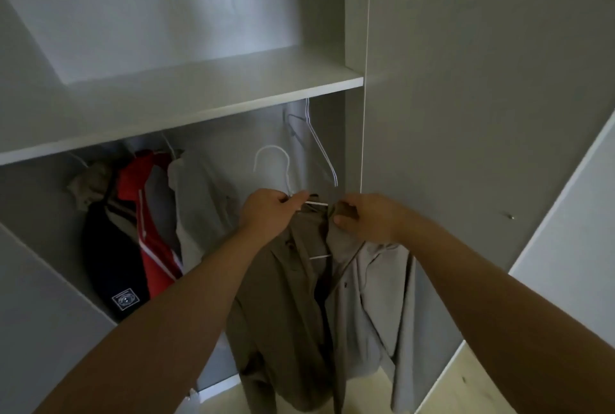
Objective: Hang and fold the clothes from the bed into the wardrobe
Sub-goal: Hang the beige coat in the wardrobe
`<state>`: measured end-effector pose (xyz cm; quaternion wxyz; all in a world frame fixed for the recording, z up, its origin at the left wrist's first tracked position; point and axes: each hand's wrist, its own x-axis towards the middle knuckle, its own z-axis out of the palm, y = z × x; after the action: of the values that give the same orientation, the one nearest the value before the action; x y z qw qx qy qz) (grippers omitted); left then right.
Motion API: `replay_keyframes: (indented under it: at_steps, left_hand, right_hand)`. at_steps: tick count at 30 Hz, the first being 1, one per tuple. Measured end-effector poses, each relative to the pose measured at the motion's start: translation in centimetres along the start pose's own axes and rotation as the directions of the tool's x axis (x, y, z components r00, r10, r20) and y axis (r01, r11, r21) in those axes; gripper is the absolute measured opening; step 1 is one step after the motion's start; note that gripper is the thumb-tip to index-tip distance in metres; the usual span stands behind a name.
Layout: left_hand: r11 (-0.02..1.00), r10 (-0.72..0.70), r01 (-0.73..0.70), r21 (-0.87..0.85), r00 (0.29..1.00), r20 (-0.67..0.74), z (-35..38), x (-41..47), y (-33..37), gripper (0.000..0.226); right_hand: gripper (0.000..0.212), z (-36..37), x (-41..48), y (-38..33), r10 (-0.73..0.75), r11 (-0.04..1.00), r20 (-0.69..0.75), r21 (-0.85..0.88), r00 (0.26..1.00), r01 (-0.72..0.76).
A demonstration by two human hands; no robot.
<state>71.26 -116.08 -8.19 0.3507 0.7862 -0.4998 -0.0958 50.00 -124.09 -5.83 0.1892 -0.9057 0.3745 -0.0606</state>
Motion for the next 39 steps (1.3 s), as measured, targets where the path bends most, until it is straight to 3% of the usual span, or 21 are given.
replay_keyframes:
  at_steps: [4,8,12,17,22,26,31,35,39]
  left_hand:
    - [0.997,0.064,-0.064,0.052,0.998,-0.004,1.2,4.0,-0.3,0.064]
    - [0.996,0.087,-0.088,0.02,0.996,0.019,1.9,7.4,-2.1,0.042]
    - [0.98,0.141,-0.142,0.142,0.99,0.017,3.1,9.8,-4.7,0.029]
    - [0.989,0.083,-0.069,0.13,0.992,-0.1,4.0,12.8,-6.6,0.029]
    - [0.992,-0.12,0.123,0.001,0.97,-0.211,3.7,18.5,-8.9,0.043]
    - [0.979,-0.203,0.204,0.008,0.978,-0.039,3.2,23.9,-13.0,0.05]
    - [0.973,-0.173,0.152,0.171,0.978,0.113,2.4,29.1,-17.9,0.032]
    - [0.971,-0.238,0.229,0.068,0.952,0.192,1.7,31.9,-19.5,0.04]
    - [0.963,-0.228,0.25,-0.098,0.954,0.192,2.4,32.3,-20.0,0.03]
  right_hand:
    - [0.026,1.2,3.4,1.7,-0.055,0.996,-0.114,0.065,0.992,0.062]
    - [0.026,2.3,6.5,1.8,-0.022,0.993,-0.255,0.108,0.967,0.051]
    - [0.03,4.5,9.2,1.0,0.02,0.997,-0.355,0.08,0.935,0.009]
    - [0.033,6.3,13.1,-0.1,0.107,0.994,-0.442,0.08,0.891,-0.08]
    - [0.034,7.5,18.7,-1.8,0.172,0.984,-0.483,0.116,0.859,-0.131]
    - [0.034,8.3,23.8,-3.7,0.276,0.961,-0.506,0.165,0.817,-0.222]
    - [0.031,8.4,29.7,-5.0,0.365,0.931,-0.541,0.21,0.758,-0.299]
    - [0.033,8.2,33.0,-5.4,0.41,0.912,-0.528,0.256,0.743,-0.321]
    - [0.035,8.3,35.7,-5.0,0.438,0.899,-0.526,0.272,0.729,-0.343]
